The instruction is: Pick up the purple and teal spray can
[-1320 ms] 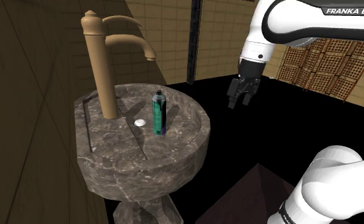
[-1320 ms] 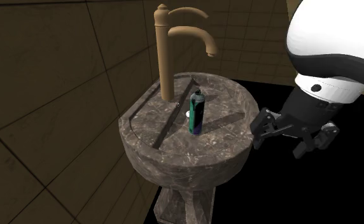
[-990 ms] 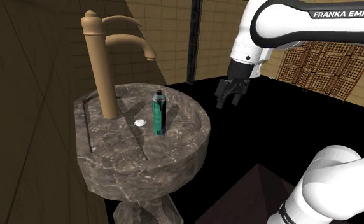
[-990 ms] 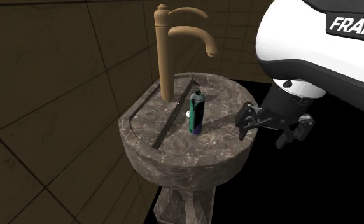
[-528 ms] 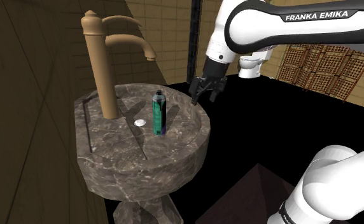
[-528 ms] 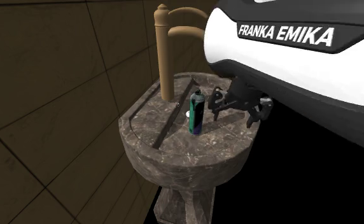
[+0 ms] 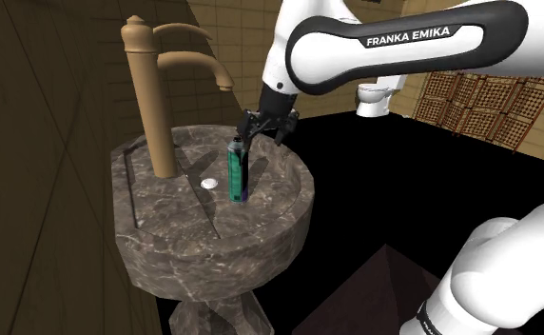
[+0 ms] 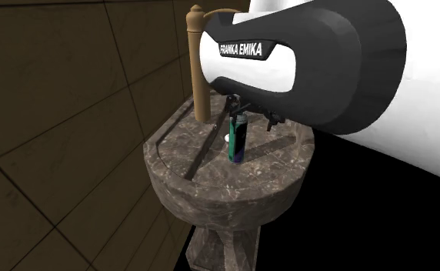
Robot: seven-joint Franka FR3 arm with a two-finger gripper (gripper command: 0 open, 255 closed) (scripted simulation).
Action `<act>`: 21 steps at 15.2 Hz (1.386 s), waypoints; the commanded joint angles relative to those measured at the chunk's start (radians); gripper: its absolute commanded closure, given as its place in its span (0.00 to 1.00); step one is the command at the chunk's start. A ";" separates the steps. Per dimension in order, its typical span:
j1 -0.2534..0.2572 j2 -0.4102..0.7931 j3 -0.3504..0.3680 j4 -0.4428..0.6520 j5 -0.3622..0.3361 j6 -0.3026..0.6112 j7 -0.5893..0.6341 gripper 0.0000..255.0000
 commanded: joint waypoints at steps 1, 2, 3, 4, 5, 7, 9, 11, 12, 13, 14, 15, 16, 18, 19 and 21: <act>-0.011 0.061 0.041 0.061 -0.039 0.030 0.057 0.00; -0.016 0.091 0.060 0.090 -0.063 0.044 0.086 0.00; -0.021 0.122 0.080 0.119 -0.089 0.057 0.115 0.00; -0.022 0.133 0.086 0.130 -0.099 0.061 0.126 0.00; -0.022 0.133 0.087 0.117 -0.099 0.074 0.128 0.00; -0.021 0.134 0.088 0.090 -0.100 0.101 0.130 0.00; -0.021 0.135 0.090 0.065 -0.102 0.128 0.133 0.00; -0.021 0.139 0.093 0.034 -0.104 0.162 0.138 0.00; -0.021 0.138 0.093 0.034 -0.104 0.162 0.138 0.00; -0.021 0.139 0.093 0.034 -0.104 0.162 0.138 0.00; -0.020 0.139 0.094 0.034 -0.105 0.162 0.140 1.00; -0.020 0.137 0.093 0.032 -0.104 0.162 0.140 1.00; -0.020 0.137 0.094 0.033 -0.104 0.162 0.140 1.00; -0.020 0.137 0.094 0.033 -0.104 0.162 0.140 1.00; -0.020 0.137 0.093 0.033 -0.104 0.162 0.139 1.00; -0.020 0.137 0.093 0.033 -0.104 0.162 0.139 1.00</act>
